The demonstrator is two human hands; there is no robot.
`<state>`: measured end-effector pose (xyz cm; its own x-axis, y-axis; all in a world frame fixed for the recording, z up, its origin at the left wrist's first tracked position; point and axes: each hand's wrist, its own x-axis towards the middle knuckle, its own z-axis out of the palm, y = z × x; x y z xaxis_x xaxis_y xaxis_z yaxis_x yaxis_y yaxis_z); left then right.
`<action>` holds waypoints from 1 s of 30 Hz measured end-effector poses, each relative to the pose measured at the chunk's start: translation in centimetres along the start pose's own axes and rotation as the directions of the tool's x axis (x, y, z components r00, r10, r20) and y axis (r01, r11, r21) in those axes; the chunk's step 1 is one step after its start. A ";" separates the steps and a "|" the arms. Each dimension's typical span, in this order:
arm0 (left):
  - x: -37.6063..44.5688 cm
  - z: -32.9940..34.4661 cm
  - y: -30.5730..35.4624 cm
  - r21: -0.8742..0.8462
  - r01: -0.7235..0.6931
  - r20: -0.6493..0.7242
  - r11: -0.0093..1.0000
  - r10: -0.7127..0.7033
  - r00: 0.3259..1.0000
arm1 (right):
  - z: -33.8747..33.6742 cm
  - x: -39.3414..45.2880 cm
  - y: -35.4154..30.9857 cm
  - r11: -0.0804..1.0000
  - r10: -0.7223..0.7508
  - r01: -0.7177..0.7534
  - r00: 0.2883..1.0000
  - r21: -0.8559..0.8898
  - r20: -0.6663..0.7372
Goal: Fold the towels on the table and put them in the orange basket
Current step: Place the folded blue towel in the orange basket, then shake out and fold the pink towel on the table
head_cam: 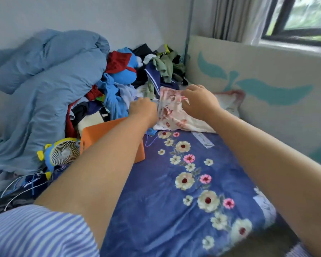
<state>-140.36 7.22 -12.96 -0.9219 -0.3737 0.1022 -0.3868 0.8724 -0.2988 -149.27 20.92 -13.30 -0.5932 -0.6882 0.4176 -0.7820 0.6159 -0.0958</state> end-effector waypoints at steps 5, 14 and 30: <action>-4.4 -5.2 11.1 0.030 -0.244 -0.045 0.969 0.245 0.969 | -7.1 -11.9 4.8 0.975 0.198 -0.202 0.979 -0.095 -0.047; -14.7 -15.8 36.8 0.021 -0.675 -0.212 0.738 0.663 0.718 | -20.7 -35.0 17.8 0.747 0.580 -0.611 0.792 -0.262 -0.191; -35.9 -27.5 75.1 -0.015 -0.956 -0.361 0.293 0.890 0.278 | -38.9 -75.9 33.6 0.220 0.912 -0.926 0.307 -0.306 -0.273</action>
<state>-136.98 94.84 -12.99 -0.6089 0.7863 0.1053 0.7679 0.6175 -0.1706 -123.11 108.74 -13.07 -0.8430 0.4549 0.2870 0.4359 0.8904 -0.1310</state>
